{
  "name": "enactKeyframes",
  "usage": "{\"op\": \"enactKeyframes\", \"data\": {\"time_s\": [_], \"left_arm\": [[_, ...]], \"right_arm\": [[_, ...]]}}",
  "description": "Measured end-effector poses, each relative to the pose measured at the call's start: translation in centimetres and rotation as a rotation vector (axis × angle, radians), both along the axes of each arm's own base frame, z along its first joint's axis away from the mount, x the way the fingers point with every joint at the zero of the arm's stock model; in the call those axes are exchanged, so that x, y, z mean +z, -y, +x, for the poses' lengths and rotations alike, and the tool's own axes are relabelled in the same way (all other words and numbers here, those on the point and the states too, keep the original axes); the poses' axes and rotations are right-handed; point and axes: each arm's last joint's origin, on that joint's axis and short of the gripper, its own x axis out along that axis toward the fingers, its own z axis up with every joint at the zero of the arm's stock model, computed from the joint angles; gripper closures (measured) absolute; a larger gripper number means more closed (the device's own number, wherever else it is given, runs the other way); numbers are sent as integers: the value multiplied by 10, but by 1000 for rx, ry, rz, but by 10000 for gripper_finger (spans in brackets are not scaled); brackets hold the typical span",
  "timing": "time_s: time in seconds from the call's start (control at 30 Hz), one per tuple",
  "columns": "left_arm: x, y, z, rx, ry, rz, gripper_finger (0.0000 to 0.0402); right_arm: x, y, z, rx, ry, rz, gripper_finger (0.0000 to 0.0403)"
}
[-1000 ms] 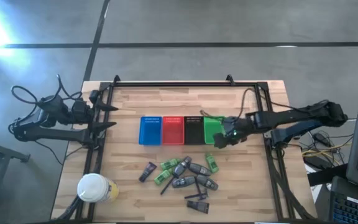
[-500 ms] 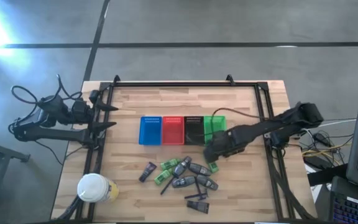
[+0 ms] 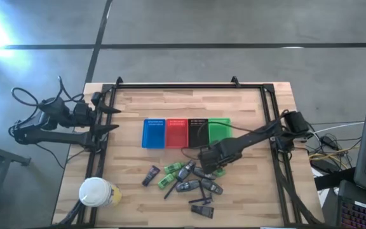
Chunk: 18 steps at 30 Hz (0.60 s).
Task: Pick & Place Travel size toiletries
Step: Put the shampoo into the black bin
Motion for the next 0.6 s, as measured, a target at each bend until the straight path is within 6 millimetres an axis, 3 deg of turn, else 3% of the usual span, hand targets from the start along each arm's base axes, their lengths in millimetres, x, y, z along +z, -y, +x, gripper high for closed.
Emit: {"op": "enactKeyframes", "data": {"time_s": [0.4,0.6], "left_arm": [[0,0,0,0,0,0,138],[0,0,0,0,0,0,138]], "right_arm": [[-15,-1,-6,-6,-29,45,138],[-22,-3,-12,-6,-24,100,172]]}}
